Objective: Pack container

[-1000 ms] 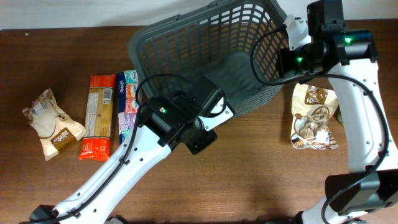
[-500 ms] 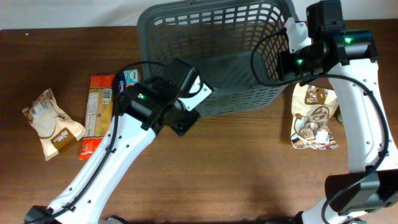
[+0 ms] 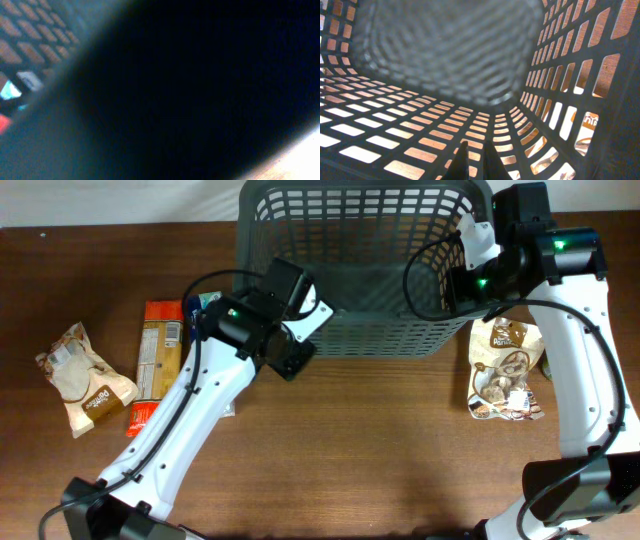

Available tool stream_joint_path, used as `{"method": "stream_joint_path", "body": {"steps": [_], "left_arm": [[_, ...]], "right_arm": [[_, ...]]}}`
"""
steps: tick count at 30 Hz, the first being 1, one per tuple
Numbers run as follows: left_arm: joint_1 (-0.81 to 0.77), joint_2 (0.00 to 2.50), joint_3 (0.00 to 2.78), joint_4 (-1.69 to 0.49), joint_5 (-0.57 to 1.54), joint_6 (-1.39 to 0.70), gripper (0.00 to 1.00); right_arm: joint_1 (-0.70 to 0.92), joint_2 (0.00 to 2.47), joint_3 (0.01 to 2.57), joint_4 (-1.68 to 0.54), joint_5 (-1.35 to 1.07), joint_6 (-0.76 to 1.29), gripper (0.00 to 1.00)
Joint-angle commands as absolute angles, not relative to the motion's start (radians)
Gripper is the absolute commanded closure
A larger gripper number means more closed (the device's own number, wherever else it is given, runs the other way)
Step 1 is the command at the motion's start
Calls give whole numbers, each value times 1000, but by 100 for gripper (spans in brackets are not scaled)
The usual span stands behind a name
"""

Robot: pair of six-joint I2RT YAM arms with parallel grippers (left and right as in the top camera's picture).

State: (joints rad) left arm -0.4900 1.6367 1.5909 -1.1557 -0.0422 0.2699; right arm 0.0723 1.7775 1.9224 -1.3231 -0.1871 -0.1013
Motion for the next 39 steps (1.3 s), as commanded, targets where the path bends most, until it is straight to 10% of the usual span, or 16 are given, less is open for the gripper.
{"method": "stream_joint_path", "body": {"steps": [1,14,39], "left_arm": [[-470,1636,1588,-1160,-51,281,98],[-461,1301,1591,-1212,-117,188,98],[-224,1156,1590,-1212,-259,169,97]], "right_arm": [[78,1766,1941,-1314,-171,-101,96],[28,1733,2356,-1317,-89,66,96],[-157,2058,2343,-1328,-120,113,96]]}}
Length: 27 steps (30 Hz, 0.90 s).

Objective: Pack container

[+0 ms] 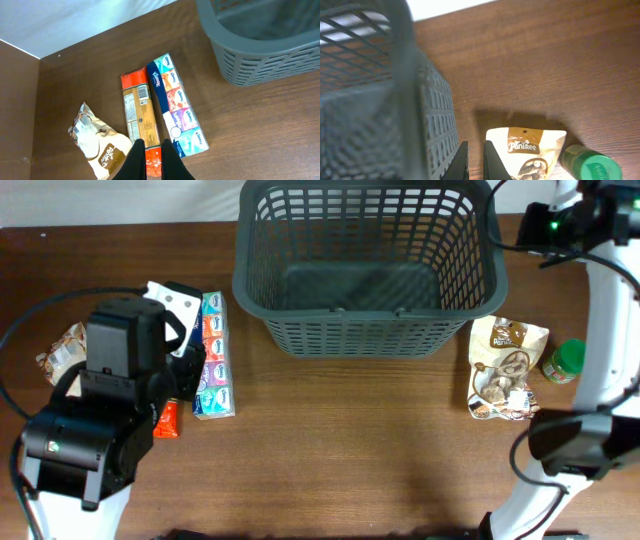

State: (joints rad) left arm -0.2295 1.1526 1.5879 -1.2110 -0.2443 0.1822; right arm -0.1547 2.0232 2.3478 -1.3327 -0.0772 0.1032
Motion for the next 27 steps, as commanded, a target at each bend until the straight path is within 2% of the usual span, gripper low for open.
{"method": "stream_joint_path", "body": {"steps": [1,16,27], "left_arm": [[-224,1156,1590,-1212,-258,169,97],[-224,1191,1590,-1213,-259,169,96],[-224,1212,1590,-1219,-259,169,97]], "right_arm": [[-156,2069,2343,-1324,-134,113,96],[-110,2100,2343,-1195,-284,75,96],[-103,2100,2343,-1200,-334,56,96]]}}
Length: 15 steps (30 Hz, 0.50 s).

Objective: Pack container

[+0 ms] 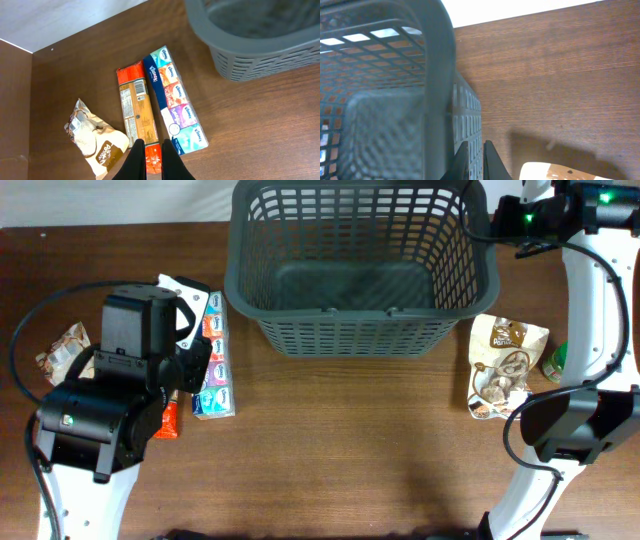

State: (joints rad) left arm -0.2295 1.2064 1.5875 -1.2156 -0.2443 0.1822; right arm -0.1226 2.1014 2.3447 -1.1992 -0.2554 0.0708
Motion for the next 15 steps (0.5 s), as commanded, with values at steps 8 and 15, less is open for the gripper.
{"method": "stream_joint_path", "body": {"steps": [8,15], "left_arm": [[-224,1214,1590,-1220,-258,169,97],[-224,1214,1590,-1220,-259,169,97]], "right_arm": [[-104,2101,2343,-1165,-345,55,96],[-104,2101,2343,-1127,-408,7,96]]}}
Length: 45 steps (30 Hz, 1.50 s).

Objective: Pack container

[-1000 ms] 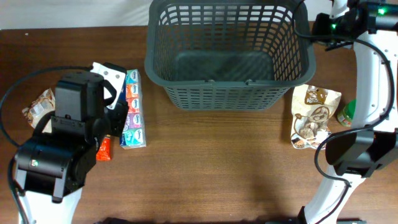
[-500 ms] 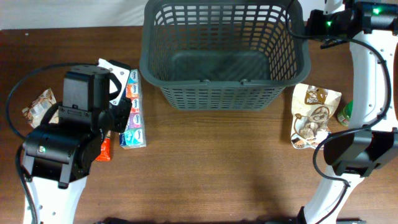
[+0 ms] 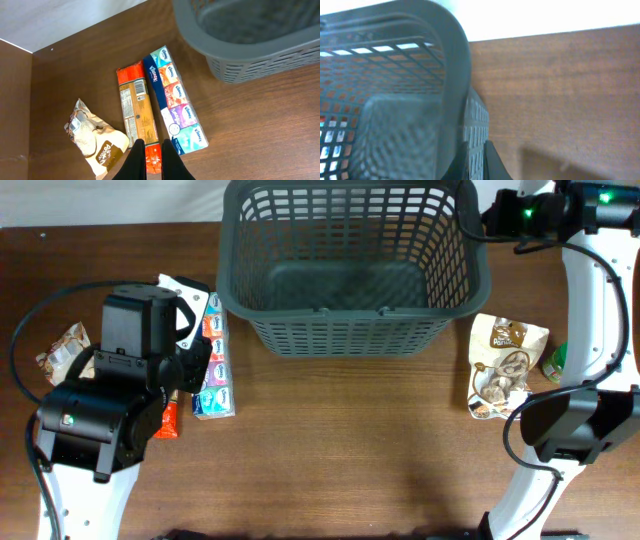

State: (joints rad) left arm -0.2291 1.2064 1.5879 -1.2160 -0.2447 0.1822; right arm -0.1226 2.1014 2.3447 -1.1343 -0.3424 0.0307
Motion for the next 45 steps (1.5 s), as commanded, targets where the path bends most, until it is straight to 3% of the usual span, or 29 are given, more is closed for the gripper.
{"method": "stream_joint_path", "body": {"steps": [1,7,13,19,22,26,27,28,37,45], "left_arm": [[-224,1214,1590,-1220,-259,169,96],[-185,1214,1590,-1208,-260,123,93],[-48,1230,1590,-1203,-226,38,80],[65,1327,1590,-1206,-54,46,47],[89,1417,1590,-1208,-1,65,36],[95,1546,1590,-1221,96,116,13],[94,1575,1590,-1224,114,134,2],[94,1600,1590,-1227,125,138,0],[95,1789,1590,-1221,112,157,0],[95,1903,1590,-1203,109,179,0]], "right_arm": [[-106,2101,2344,-1128,-409,8,96],[-108,2037,2351,-1149,-427,20,96],[-113,1878,2362,-1200,-367,47,96],[-113,1662,2362,-1256,-174,68,96],[-113,1549,2362,-1293,-50,121,94],[-113,1428,2362,-1327,108,141,41],[-113,1403,2362,-1333,147,141,23],[-113,1381,2362,-1336,187,141,13],[-113,1274,2362,-1442,522,235,0],[-113,1324,2360,-1528,588,279,1]]}}
